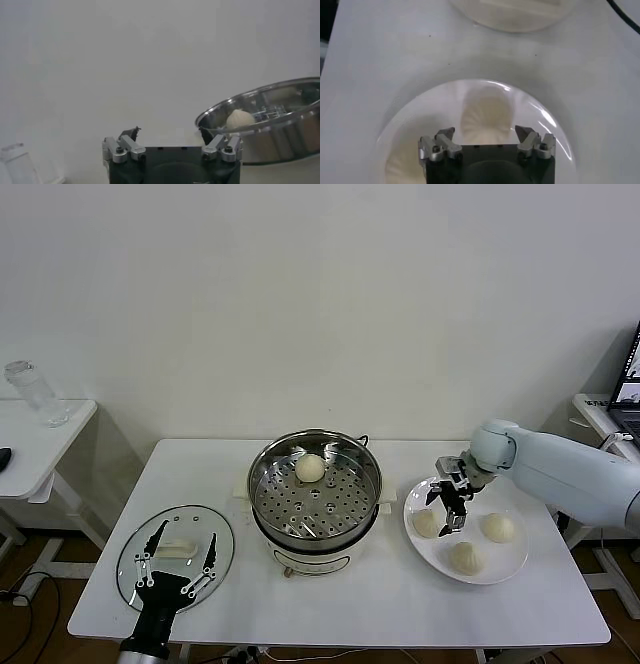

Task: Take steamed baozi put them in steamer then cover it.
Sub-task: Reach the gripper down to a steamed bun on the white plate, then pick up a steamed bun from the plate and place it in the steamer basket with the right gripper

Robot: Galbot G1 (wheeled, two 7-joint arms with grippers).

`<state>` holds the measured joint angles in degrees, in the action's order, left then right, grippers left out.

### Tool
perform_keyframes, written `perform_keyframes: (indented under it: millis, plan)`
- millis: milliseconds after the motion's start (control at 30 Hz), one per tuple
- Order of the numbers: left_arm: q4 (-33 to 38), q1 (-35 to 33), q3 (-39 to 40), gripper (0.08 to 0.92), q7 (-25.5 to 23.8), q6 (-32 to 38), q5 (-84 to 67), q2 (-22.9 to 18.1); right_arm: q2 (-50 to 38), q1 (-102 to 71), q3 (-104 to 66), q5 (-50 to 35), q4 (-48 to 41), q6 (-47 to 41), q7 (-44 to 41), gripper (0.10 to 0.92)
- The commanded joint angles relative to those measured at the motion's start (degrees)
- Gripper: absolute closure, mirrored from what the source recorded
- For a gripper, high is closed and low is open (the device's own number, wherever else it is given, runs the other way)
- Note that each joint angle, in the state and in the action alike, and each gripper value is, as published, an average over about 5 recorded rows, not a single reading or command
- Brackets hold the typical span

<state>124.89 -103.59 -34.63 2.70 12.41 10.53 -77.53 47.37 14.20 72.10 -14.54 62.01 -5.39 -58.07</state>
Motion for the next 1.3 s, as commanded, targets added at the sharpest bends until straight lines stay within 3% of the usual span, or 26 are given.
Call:
perform_keyframes:
  millis: [33,333,633,867,1100,1300]
  plan:
    - [-0.1,0.0,-0.2,0.177,0.0,0.0,-0.1,0.0,1.4,-1.6,-0.5,1.0,-1.0,0.1,1.3,0.203]
    - [-0.1,0.0,-0.5,0.177,0.0,0.1,-0.3,0.0,1.5,-2.2,-1.4,1.9,-1.2,0.5,1.0,0.323]
    - [0.0,0.8,-0.7,0.177,0.0,-0.2,-1.0,0.2,-1.1,1.3,-1.8,2.4,2.0,0.6,-0.5,0.338]
    - [0.4,1.8,-0.5,0.177,0.0,-0.4,-1.7,0.6,-3.0,16.9,3.8,-1.4,7.5,0.3,-7.2,0.356]
    - [0.6,2.9,0.1,0.177,0.0,-0.7,-2.1,0.9,3.3,33.4,9.3,-9.4,9.5,-0.3,-14.2,0.364]
    - [0.6,3.1,0.3,0.177,0.1,-0.5,-2.2,1.0,11.5,39.5,10.5,-16.4,13.0,-3.2,-15.2,0.367]
